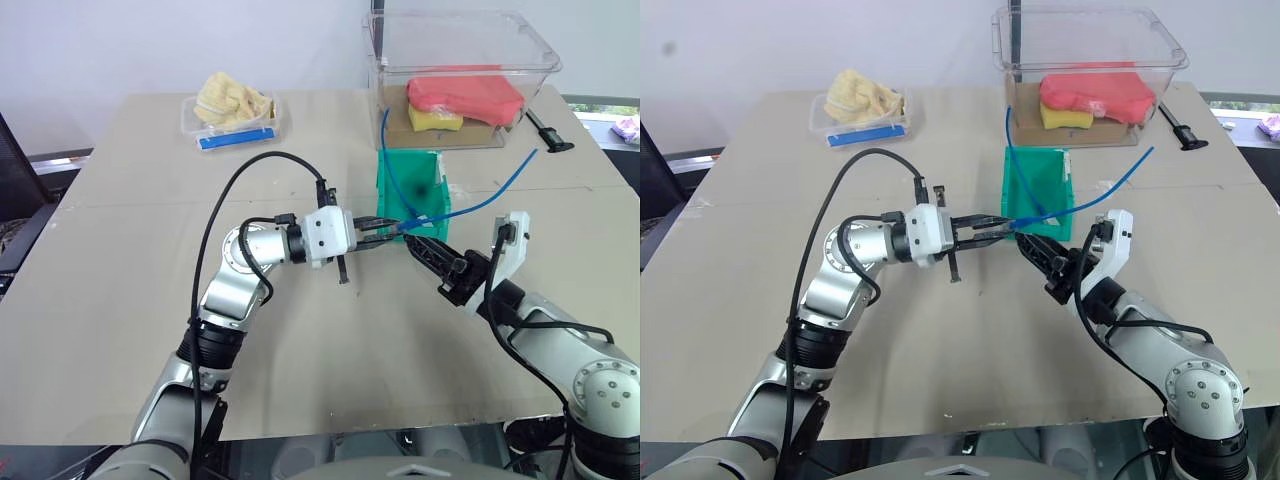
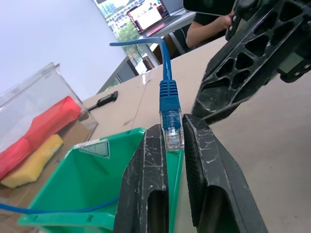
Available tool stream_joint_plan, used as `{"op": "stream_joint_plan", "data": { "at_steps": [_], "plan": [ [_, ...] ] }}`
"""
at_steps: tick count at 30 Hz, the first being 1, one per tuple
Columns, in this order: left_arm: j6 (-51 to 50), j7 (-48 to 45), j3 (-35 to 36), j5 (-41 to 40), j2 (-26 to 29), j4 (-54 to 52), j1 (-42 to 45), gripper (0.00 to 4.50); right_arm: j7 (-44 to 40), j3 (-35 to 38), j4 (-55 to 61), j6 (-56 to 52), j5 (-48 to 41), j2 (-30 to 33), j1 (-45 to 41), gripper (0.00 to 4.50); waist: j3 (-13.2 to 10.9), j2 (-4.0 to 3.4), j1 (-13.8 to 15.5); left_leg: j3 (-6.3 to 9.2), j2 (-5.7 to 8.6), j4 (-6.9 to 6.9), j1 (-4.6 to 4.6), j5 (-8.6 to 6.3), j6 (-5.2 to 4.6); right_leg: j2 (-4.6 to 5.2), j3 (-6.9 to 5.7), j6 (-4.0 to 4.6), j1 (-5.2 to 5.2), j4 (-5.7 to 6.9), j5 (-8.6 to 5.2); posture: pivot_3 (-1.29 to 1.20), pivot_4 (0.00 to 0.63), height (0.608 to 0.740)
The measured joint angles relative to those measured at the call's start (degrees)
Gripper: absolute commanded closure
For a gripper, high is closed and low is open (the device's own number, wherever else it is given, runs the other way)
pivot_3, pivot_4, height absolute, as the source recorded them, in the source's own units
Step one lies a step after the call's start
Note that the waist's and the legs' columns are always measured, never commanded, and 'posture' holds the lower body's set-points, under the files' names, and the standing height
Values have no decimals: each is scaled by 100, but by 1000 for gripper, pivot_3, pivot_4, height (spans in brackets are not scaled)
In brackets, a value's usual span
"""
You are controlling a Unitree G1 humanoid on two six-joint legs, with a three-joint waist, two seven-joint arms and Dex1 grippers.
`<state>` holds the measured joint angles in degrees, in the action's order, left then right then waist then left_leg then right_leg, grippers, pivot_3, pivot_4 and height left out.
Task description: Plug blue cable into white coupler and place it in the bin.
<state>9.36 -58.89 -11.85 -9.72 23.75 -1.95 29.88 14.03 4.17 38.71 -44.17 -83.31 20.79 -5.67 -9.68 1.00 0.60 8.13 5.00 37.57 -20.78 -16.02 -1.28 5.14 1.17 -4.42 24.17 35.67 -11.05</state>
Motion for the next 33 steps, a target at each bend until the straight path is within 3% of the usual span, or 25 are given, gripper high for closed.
{"op": "stream_joint_plan", "data": {
  "at_steps": [27,29,33],
  "plan": [
    [-307,-8,-29,-113,71,-151,-54,4500,-2,-222,-93,265,-224,129,-228,3532,0,-1,-5,-1,-5,0,2,0,-1,-8,2,2,0,1,1,0,150,740],
    [-306,-12,-27,-119,78,-151,-56,4500,-1,-225,-129,316,-205,114,-251,4403,0,-1,-6,-2,-5,0,2,0,-1,-8,3,2,0,1,1,0,150,740],
    [-304,-12,-13,-146,115,-151,-73,4500,-9,-263,-157,340,-190,80,-272,4403,0,-1,-8,-1,-5,0,2,0,0,-9,3,2,0,1,1,0,150,740]
  ]
}}
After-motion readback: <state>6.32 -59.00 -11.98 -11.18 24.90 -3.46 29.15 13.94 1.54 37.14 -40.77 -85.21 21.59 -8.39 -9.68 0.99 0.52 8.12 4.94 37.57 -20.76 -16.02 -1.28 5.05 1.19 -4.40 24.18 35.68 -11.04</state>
